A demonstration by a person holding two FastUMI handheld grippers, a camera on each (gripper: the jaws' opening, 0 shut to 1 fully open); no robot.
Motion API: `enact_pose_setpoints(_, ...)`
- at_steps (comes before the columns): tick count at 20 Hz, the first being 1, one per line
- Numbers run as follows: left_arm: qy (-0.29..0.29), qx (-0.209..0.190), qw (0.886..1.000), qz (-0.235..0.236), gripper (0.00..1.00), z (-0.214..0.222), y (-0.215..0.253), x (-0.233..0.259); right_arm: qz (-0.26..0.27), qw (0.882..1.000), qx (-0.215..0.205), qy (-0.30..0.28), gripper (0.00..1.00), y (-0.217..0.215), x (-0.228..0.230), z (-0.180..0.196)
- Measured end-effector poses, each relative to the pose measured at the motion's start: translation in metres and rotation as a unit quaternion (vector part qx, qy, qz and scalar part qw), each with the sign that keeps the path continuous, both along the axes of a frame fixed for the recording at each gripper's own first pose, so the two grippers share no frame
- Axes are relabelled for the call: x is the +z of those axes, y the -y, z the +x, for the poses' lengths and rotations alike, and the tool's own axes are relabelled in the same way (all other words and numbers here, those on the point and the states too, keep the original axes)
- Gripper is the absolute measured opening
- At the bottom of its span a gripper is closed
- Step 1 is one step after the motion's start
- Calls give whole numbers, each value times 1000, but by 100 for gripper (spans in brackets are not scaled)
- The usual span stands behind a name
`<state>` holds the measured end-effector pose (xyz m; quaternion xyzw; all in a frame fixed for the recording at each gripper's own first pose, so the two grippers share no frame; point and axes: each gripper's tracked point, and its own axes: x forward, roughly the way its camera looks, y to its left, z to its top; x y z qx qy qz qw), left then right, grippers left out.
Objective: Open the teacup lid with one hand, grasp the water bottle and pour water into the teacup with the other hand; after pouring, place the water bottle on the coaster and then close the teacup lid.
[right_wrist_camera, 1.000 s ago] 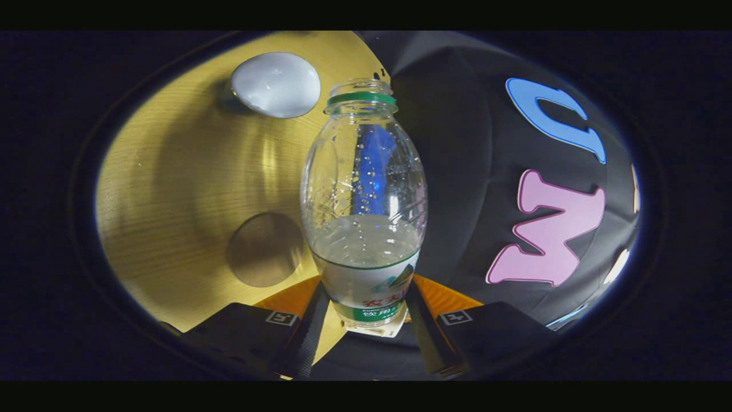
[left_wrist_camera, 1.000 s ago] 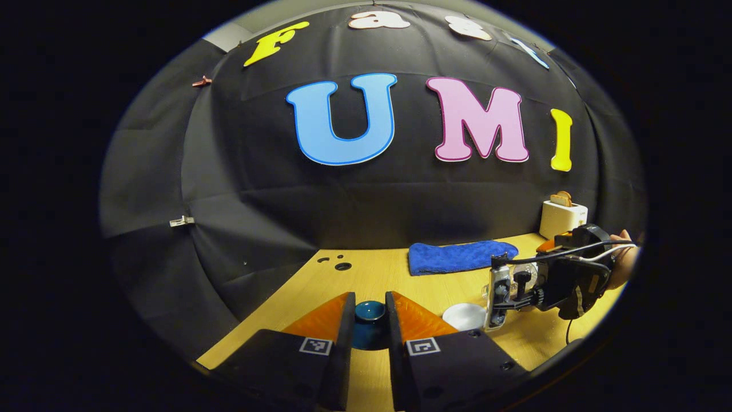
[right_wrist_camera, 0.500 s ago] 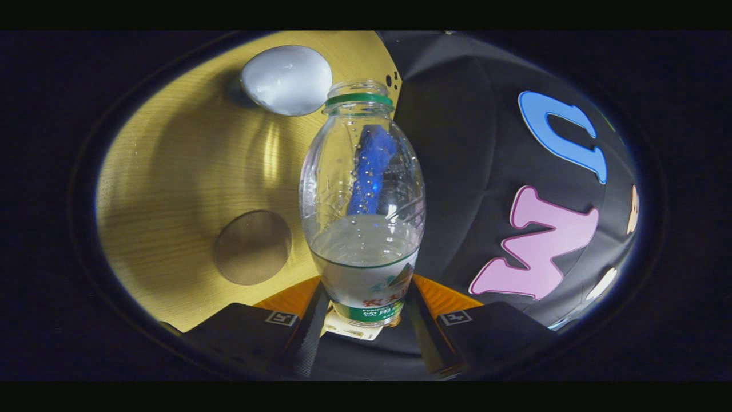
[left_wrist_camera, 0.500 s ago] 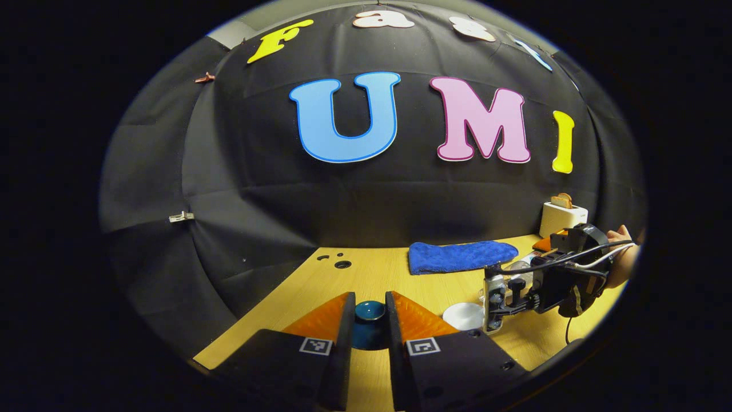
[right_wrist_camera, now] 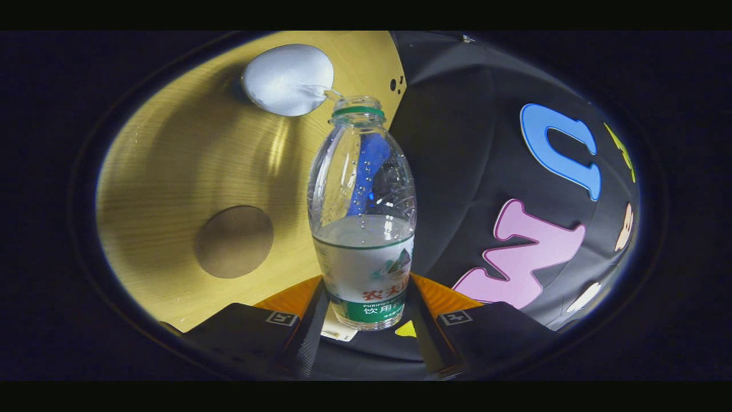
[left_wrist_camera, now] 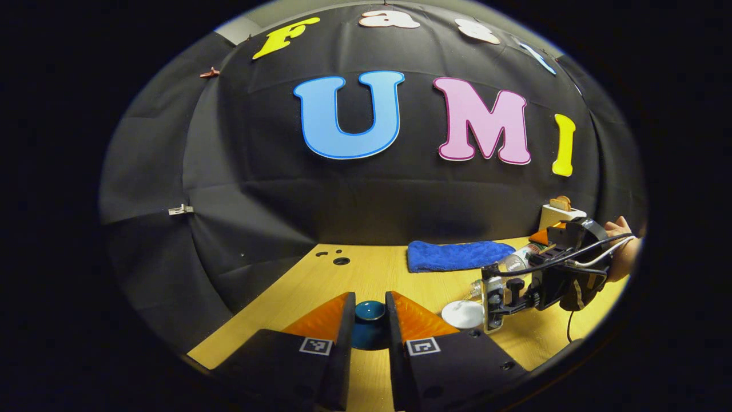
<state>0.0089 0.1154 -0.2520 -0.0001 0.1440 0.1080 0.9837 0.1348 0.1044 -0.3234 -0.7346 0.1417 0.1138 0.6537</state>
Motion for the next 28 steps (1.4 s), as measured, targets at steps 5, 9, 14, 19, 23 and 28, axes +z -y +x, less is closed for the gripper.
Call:
enact_pose_setpoints(5,2,6,1000,-3,33,-5,-5,-6,16,999,15,33,71,-4,4,-4)
enact_pose_setpoints(9,3,13,1000,5,29,-11,-10,-11,38,997,32,57,74,-10,10,-22)
enact_pose_setpoints(14,4,20,1000,2,33,-19,-7,-9,20,997,48,57,74,-11,10,-23)
enact_pose_setpoints(19,12,16,1000,5,33,-25,-2,-3,-8,996,63,69,74,-12,12,-20)
enact_pose_setpoints(23,17,15,1000,4,33,-26,2,-1,-21,994,76,78,74,-13,14,-19)
enact_pose_setpoints(28,26,13,1000,3,33,-26,7,4,-36,991,91,86,74,-16,20,-20)
